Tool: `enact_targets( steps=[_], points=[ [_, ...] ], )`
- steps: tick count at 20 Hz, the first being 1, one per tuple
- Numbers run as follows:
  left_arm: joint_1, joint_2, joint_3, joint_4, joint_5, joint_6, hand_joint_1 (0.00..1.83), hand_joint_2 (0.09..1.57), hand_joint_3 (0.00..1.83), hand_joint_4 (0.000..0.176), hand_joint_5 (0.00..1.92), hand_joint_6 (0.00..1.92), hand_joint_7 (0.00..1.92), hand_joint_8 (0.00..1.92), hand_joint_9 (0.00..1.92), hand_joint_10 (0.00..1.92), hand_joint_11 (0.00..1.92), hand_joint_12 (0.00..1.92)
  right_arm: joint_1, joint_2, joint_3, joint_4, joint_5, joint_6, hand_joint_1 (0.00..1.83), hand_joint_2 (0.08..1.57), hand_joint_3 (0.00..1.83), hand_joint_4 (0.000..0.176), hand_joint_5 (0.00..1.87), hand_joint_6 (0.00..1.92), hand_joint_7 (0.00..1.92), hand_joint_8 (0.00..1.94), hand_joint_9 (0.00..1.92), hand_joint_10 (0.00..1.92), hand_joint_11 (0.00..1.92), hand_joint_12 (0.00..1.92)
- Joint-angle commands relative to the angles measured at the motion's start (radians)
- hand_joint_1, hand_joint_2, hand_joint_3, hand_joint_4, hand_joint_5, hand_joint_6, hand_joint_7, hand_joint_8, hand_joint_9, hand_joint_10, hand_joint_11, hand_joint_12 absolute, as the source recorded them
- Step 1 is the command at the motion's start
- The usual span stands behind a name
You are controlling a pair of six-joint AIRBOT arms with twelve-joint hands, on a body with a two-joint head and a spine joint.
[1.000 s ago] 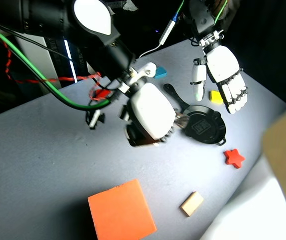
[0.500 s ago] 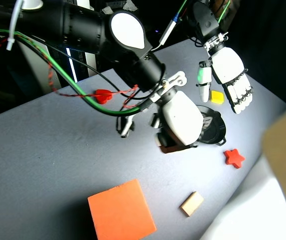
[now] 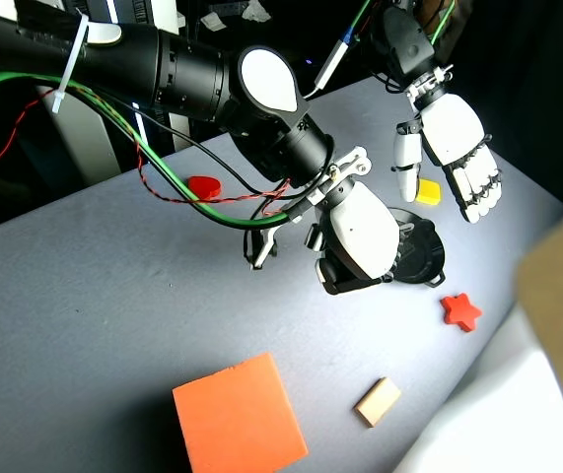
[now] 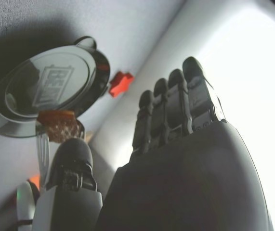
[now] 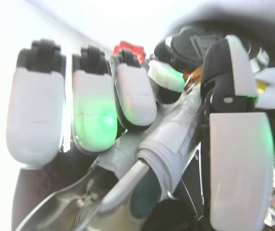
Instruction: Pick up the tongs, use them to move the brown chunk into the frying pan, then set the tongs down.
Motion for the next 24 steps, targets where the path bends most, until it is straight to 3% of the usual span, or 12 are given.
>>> enact_targets(
  steps=[1, 2, 3, 4, 7, 9, 11, 14, 16, 18, 22, 24],
  points=[
    [-0.003, 0.006, 0.006, 0.048, -0.088, 0.002, 0.09, 1.33, 0.00, 0.001, 0.06, 0.00, 0.08, 0.00, 0.06, 0.00, 0.00, 0.22, 0.003, 0.001, -0.002, -0.064, 0.018, 0.005, 0.80, 1.42, 0.00, 0.176, 1.16, 1.90, 1.49, 1.94, 1.62, 1.92, 1.64, 1.92],
    [-0.002, 0.006, 0.005, 0.048, -0.088, 0.002, 0.05, 1.34, 0.00, 0.005, 0.03, 0.00, 0.06, 0.00, 0.05, 0.00, 0.00, 0.19, 0.003, 0.002, -0.002, -0.064, 0.017, 0.005, 0.74, 1.43, 0.01, 0.172, 1.12, 1.89, 1.44, 1.94, 1.60, 1.92, 1.63, 1.92],
    [-0.001, 0.006, 0.004, 0.049, -0.088, 0.002, 0.03, 1.35, 0.00, 0.004, 0.02, 0.00, 0.06, 0.00, 0.05, 0.00, 0.00, 0.19, 0.003, 0.002, -0.002, -0.064, 0.017, 0.005, 0.70, 1.45, 0.00, 0.029, 1.07, 1.88, 1.41, 1.93, 1.57, 1.92, 1.62, 1.92],
    [-0.001, 0.006, 0.003, 0.049, -0.088, 0.002, 0.01, 1.35, 0.00, 0.006, 0.02, 0.00, 0.06, 0.00, 0.05, 0.00, 0.00, 0.19, 0.003, 0.002, -0.002, -0.064, 0.018, 0.005, 0.66, 1.45, 0.00, 0.000, 1.01, 1.90, 1.37, 1.91, 1.53, 1.92, 1.58, 1.92],
    [-0.001, 0.006, 0.000, 0.049, -0.088, 0.002, 0.05, 1.34, 0.00, 0.003, 0.04, 0.00, 0.08, 0.00, 0.08, 0.00, 0.00, 0.29, 0.001, 0.002, -0.005, -0.064, 0.017, 0.000, 0.61, 1.46, 0.00, 0.000, 0.89, 1.71, 1.26, 1.82, 1.39, 1.92, 1.42, 1.92],
    [-0.001, 0.006, -0.001, 0.049, -0.088, 0.002, 0.07, 1.33, 0.00, 0.008, 0.03, 0.00, 0.09, 0.00, 0.08, 0.00, 0.00, 0.29, 0.000, 0.002, -0.005, -0.064, 0.017, 0.000, 0.50, 1.49, 0.01, 0.000, 0.81, 1.43, 1.12, 1.74, 1.20, 1.92, 1.14, 1.92],
    [-0.001, 0.006, -0.001, 0.049, -0.088, 0.002, 0.03, 1.33, 0.00, 0.010, 0.04, 0.00, 0.09, 0.00, 0.08, 0.00, 0.00, 0.27, 0.000, 0.003, -0.008, -0.064, 0.017, -0.005, 0.42, 1.49, 0.00, 0.000, 0.72, 1.25, 0.96, 1.49, 0.96, 1.77, 0.92, 1.92],
    [-0.002, 0.006, -0.002, 0.049, -0.088, 0.002, 0.00, 1.32, 0.00, 0.007, 0.04, 0.00, 0.06, 0.00, 0.06, 0.00, 0.00, 0.27, 0.009, 0.013, -0.020, -0.064, 0.001, -0.019, 0.45, 1.44, 0.00, 0.000, 0.71, 0.99, 0.86, 1.21, 0.80, 1.60, 0.77, 1.92],
    [-0.005, 0.006, -0.005, 0.049, -0.088, 0.002, 0.00, 1.31, 0.00, 0.011, 0.02, 0.00, 0.05, 0.00, 0.04, 0.00, 0.00, 0.19, 0.021, 0.042, -0.056, -0.064, -0.010, -0.026, 0.49, 1.41, 0.00, 0.000, 0.69, 0.97, 0.84, 1.17, 0.79, 1.58, 0.73, 1.92],
    [-0.007, 0.006, -0.012, 0.048, -0.088, 0.002, 0.04, 1.31, 0.00, 0.014, 0.05, 0.01, 0.07, 0.00, 0.06, 0.00, 0.00, 0.29, 0.032, 0.090, -0.113, -0.064, -0.019, -0.035, 0.51, 1.39, 0.00, 0.000, 0.69, 0.98, 0.85, 1.12, 0.81, 1.53, 0.71, 1.90],
    [-0.018, 0.006, -0.043, 0.049, -0.088, 0.002, 0.00, 1.31, 0.00, 0.012, 0.06, 0.00, 0.08, 0.00, 0.06, 0.00, 0.00, 0.21, 0.030, 0.199, -0.233, -0.065, -0.032, -0.077, 0.53, 1.39, 0.00, 0.000, 0.69, 0.98, 0.85, 1.14, 0.79, 1.57, 0.70, 1.92],
    [-0.029, 0.006, -0.068, 0.049, -0.088, 0.002, 0.00, 1.30, 0.00, 0.014, 0.07, 0.01, 0.09, 0.00, 0.07, 0.00, 0.00, 0.26, 0.011, 0.263, -0.299, -0.094, -0.034, -0.094, 0.53, 1.40, 0.00, 0.000, 0.71, 1.00, 0.87, 1.13, 0.82, 1.55, 0.73, 1.91]
  ],
)
